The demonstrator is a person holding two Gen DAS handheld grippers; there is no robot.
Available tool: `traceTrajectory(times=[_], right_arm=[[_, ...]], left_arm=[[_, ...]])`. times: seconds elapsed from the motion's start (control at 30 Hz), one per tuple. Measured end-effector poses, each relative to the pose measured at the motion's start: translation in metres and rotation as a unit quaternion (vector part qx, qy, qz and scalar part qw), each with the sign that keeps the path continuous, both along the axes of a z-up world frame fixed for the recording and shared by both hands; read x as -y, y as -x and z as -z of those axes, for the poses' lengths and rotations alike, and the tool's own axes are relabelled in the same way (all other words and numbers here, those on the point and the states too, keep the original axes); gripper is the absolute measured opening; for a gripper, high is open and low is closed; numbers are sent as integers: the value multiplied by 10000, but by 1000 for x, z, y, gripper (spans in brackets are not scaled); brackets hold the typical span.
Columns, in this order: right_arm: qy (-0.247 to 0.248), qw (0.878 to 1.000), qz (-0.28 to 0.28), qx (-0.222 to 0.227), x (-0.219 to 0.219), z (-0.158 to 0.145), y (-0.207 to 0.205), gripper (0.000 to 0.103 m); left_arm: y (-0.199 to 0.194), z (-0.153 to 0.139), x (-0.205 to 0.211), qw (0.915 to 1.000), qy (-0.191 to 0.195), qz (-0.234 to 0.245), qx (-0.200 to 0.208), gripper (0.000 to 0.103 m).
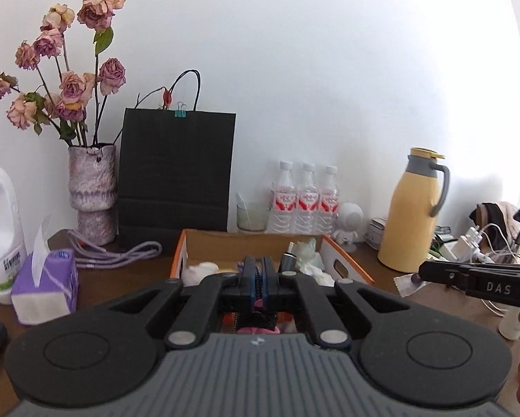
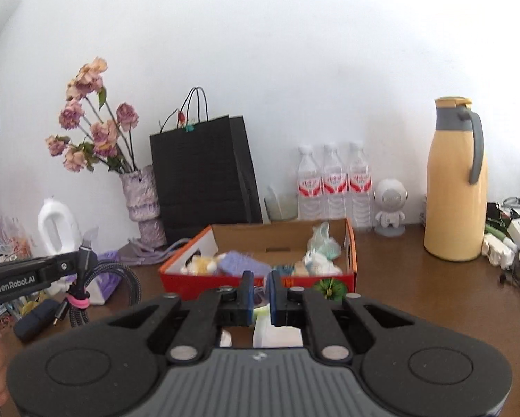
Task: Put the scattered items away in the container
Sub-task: 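Carry the cable in the left tool while the right tool moves along over the box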
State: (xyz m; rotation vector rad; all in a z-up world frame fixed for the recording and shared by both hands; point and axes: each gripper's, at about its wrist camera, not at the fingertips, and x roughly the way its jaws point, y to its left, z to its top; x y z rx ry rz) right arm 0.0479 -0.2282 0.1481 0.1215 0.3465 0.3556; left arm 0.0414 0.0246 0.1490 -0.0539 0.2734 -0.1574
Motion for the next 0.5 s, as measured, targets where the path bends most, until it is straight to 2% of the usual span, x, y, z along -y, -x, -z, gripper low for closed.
traceTrajectory(times=[0.07, 0.17, 0.2, 0.27, 0.37, 0.43, 0.5], right_arm=[[-26, 10000, -19, -57, -1, -14, -40, 7], [45, 9996, -170, -228, -6, -27, -104, 7], [29, 9991, -251, -336, -8, -28, -128, 7], [-47, 9972, -361, -654, -11, -26, -172, 7], [-88, 9916, -459, -1207, -18, -14, -236, 7], [-43, 9870, -451, -1541, -25, 2, -272, 7], [115, 9813, -403, -1877, -35, 22, -301, 7]], left_arm=[[-40, -15, 0, 9997, -220, -43, 71, 4], [-105, -28, 5, 9970, -758, -85, 114, 3], [-127, -28, 8, 9954, -949, -66, 85, 0], [-173, -21, 12, 9918, -1278, -31, 1, 1], [-233, -3, 13, 9897, -1377, 66, -391, 1], [-263, 14, 20, 9855, -1604, 111, -542, 1], [-289, 34, 27, 9810, -1693, 360, -879, 1]])
